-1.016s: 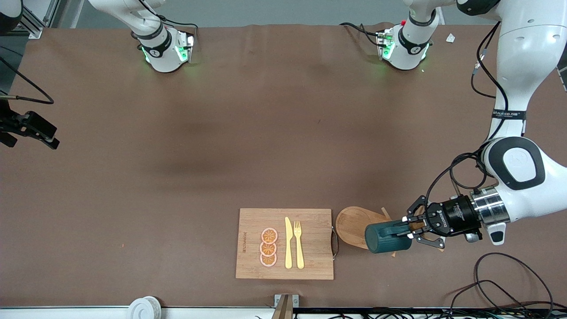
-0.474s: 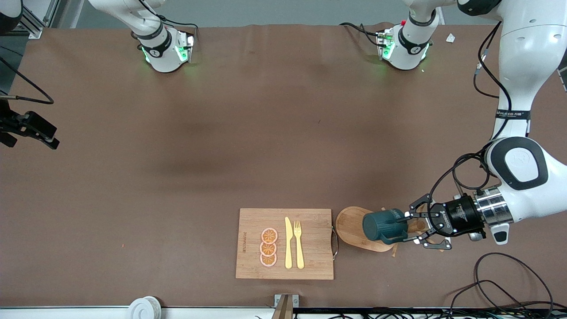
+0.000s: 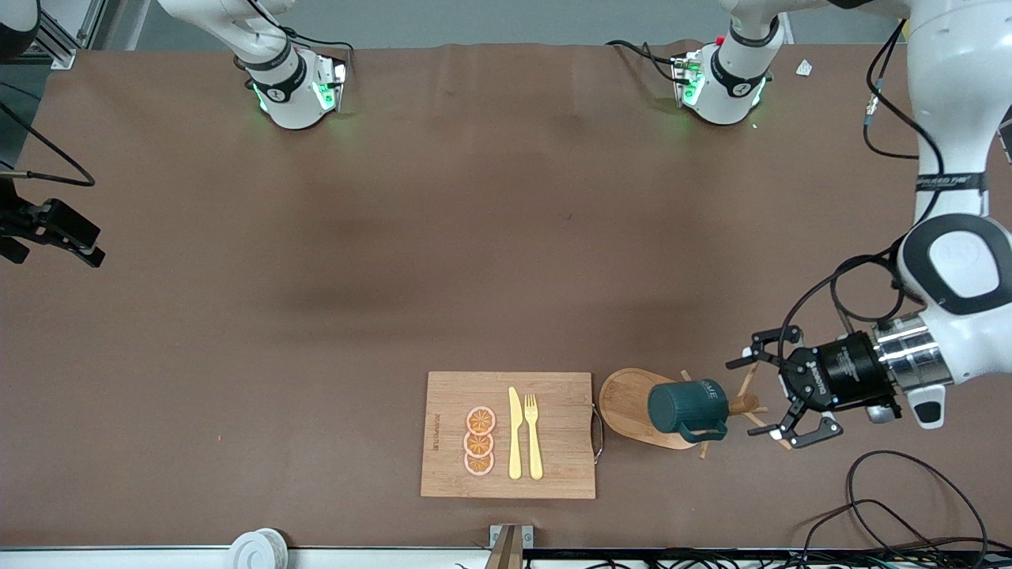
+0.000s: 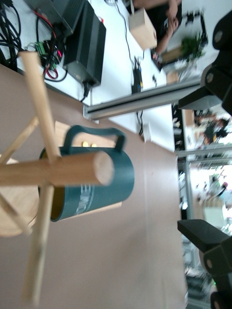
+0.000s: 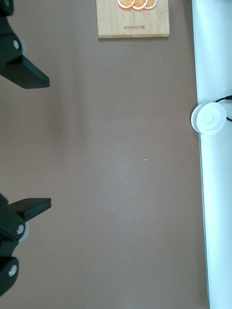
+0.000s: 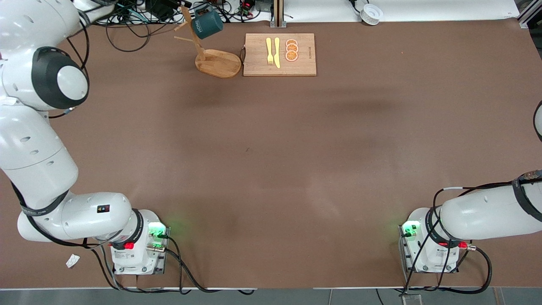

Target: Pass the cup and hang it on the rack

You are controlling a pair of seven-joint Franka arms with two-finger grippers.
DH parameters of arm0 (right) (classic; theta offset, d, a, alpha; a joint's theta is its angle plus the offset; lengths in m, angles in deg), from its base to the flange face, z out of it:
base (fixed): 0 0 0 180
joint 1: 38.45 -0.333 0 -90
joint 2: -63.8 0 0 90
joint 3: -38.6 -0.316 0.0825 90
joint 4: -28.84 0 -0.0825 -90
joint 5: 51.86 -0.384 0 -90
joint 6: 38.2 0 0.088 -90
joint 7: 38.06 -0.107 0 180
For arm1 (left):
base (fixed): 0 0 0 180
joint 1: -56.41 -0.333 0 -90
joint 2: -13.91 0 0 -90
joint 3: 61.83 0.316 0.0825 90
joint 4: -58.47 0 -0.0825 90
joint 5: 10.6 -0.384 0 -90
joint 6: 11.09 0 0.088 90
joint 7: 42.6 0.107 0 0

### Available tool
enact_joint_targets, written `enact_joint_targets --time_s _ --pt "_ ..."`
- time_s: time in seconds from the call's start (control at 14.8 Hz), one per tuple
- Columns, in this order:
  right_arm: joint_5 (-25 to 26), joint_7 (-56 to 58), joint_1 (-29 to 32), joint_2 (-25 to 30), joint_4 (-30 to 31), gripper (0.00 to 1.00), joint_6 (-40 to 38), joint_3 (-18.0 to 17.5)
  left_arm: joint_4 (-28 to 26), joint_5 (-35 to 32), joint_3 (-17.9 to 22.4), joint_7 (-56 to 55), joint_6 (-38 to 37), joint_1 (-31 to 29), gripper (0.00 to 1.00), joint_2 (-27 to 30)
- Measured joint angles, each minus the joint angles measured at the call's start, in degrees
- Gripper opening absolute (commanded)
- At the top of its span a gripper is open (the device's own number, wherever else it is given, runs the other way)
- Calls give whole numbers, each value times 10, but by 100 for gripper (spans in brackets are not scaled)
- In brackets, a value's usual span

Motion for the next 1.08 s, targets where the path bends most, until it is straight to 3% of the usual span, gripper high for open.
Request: enact_joint_targets --time_s 0.27,0.47,0.95,1.08 --pt "0 0 0 0 0 100 0 0 5 -90 -4 66 -106 0 100 67" --pt "0 0 0 0 0 100 0 0 5 -142 -2 148 -133 0 100 120" --pt "0 0 4 0 -8 100 2 2 1 -428 -38 300 -170 5 100 176" --pt "0 0 5 0 -11 100 2 3 1 -476 -37 369 -199 1 100 180"
